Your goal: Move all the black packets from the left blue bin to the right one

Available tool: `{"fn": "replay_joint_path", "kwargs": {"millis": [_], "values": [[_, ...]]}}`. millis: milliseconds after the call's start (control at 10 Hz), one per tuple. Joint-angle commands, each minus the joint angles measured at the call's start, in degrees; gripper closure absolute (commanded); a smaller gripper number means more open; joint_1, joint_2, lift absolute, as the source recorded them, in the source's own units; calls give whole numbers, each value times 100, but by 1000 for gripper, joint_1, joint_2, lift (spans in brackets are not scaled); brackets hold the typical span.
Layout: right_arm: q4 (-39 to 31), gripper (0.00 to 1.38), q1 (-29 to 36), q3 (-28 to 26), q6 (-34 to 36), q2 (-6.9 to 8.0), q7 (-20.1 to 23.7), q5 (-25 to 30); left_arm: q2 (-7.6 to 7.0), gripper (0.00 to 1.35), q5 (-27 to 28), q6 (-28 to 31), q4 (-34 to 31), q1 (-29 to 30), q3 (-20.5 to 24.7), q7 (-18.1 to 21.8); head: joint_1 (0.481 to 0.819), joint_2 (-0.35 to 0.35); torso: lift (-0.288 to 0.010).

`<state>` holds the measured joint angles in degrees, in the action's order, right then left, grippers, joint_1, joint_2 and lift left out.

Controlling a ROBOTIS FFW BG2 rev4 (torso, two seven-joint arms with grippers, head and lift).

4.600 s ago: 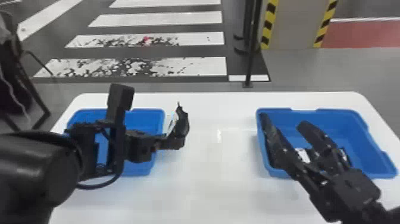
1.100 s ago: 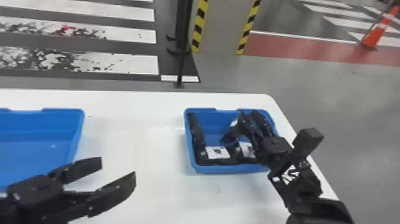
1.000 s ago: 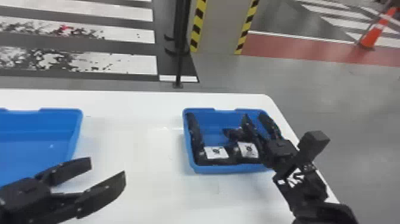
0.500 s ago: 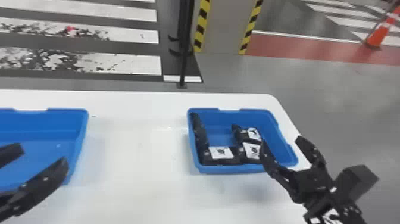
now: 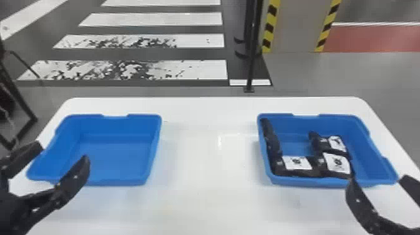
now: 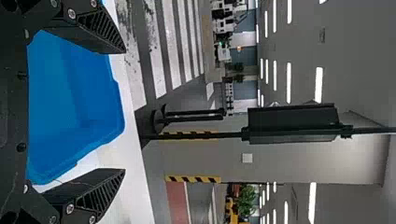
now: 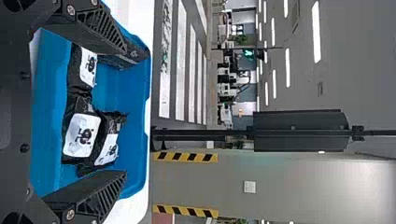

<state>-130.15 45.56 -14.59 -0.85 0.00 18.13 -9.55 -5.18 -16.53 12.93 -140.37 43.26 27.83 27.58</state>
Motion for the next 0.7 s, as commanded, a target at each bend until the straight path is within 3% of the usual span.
{"fn": "replay_joint_path", "kwargs": {"millis": [0,100,300,600], "values": [[-70,116,126,167,-28,5,-20,-73,176,163,-130,-506,305,160,51,-51,695,50,-185],[-14,116,112,247,-126,5,-64,-141,219,163,-61,-520,375,132,85,-60,695,92,-185],[113,116,-57,499,-295,5,-99,-290,70,163,-187,-365,502,104,-121,-104,695,129,-185],[183,116,-225,796,-548,5,-134,-564,17,163,-495,-323,502,90,-292,-183,695,136,-185]]}}
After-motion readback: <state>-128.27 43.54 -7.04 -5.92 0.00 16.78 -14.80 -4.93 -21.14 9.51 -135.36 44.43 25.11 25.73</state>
